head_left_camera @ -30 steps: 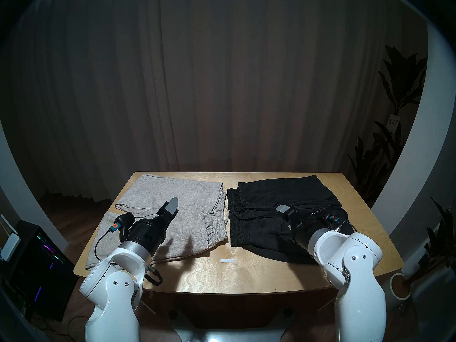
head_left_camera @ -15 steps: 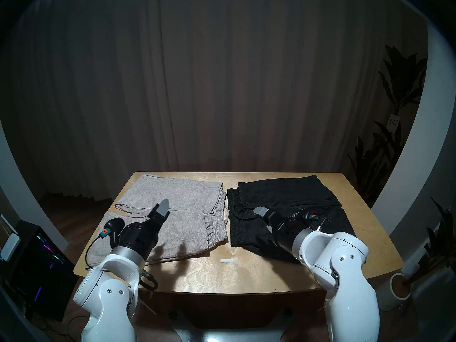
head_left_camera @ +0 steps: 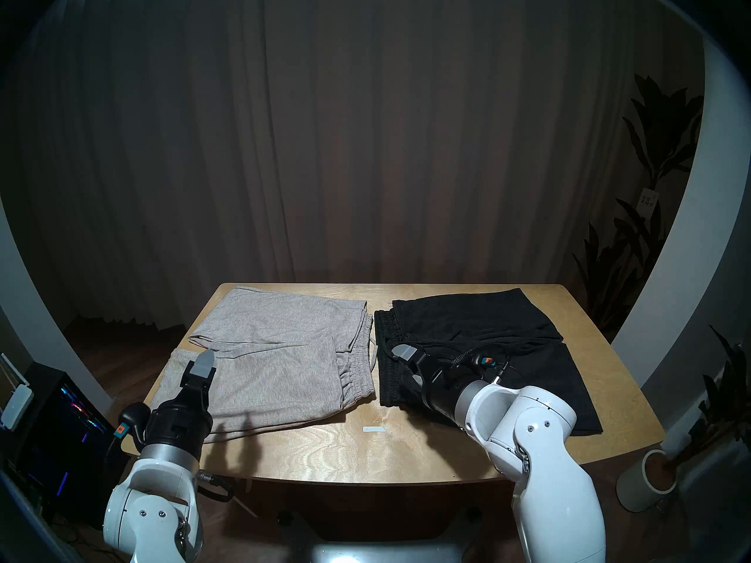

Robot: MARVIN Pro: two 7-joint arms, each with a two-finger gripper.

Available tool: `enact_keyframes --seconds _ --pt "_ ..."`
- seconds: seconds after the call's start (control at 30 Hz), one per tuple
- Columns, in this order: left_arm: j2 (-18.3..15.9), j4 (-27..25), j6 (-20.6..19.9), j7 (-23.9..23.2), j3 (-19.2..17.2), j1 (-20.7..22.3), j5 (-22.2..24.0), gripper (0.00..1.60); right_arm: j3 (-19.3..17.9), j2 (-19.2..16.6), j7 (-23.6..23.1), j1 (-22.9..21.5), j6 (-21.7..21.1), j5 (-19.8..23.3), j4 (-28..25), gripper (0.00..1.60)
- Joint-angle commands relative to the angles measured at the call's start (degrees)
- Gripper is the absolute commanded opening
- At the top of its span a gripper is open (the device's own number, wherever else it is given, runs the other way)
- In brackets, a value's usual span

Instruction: Fold pants twice and stack them

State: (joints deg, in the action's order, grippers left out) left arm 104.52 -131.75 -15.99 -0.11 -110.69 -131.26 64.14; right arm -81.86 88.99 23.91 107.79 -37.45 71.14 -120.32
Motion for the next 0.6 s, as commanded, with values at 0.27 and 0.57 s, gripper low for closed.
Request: enact_keyframes --seconds 0.27,0.57 --pt "0.85 3.84 2.05 -6.07 -2.73 0.24 5.12 1.60 1.66 -0.93 -10.41 1.74 2.28 6.61 2.76 1.60" --pt "3.60 1.00 2.54 -3.77 -3.63 -3.49 5.50 1.60 3.95 -2.52 -8.81 3.41 6.44 5.44 2.10 1.60"
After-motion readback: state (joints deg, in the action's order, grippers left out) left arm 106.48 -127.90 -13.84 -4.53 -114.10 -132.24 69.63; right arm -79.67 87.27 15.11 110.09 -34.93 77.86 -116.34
